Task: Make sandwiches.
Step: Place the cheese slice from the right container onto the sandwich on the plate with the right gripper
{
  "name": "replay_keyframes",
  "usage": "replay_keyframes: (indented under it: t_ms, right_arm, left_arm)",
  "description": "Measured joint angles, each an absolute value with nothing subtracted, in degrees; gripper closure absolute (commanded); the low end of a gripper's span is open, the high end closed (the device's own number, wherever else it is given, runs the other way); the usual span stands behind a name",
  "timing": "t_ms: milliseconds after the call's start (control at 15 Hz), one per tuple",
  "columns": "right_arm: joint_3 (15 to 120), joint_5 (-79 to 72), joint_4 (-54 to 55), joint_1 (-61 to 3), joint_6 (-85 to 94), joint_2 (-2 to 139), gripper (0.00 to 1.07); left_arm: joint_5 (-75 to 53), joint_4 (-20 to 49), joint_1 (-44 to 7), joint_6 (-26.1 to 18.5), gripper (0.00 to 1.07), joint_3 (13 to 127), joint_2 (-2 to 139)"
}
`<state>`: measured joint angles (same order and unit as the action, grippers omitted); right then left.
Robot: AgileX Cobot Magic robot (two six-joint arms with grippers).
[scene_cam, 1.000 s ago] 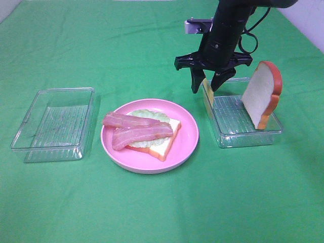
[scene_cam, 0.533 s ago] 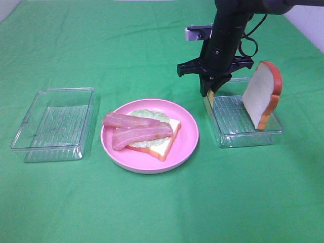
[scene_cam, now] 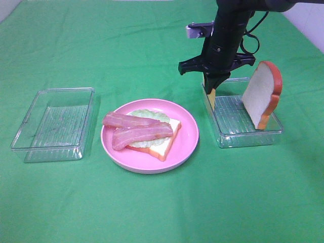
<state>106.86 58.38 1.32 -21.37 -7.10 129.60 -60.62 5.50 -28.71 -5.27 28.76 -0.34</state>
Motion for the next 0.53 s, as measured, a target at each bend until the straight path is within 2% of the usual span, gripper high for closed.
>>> replay_keyframes:
  t_ms: [267, 533]
  right_arm:
    - [106.9, 59.1, 3.6, -21.4, -5.8, 123.2, 1.07]
    - [106.9, 61.5, 18.7, -21.4, 4.2, 118.8, 1.07]
  left_arm:
    - [-60.6, 5.5, -28.7, -5.3, 0.35, 28.8, -0.3]
    - [-60.6, 5.5, -28.7, -5.3, 0.35, 28.8, -0.3]
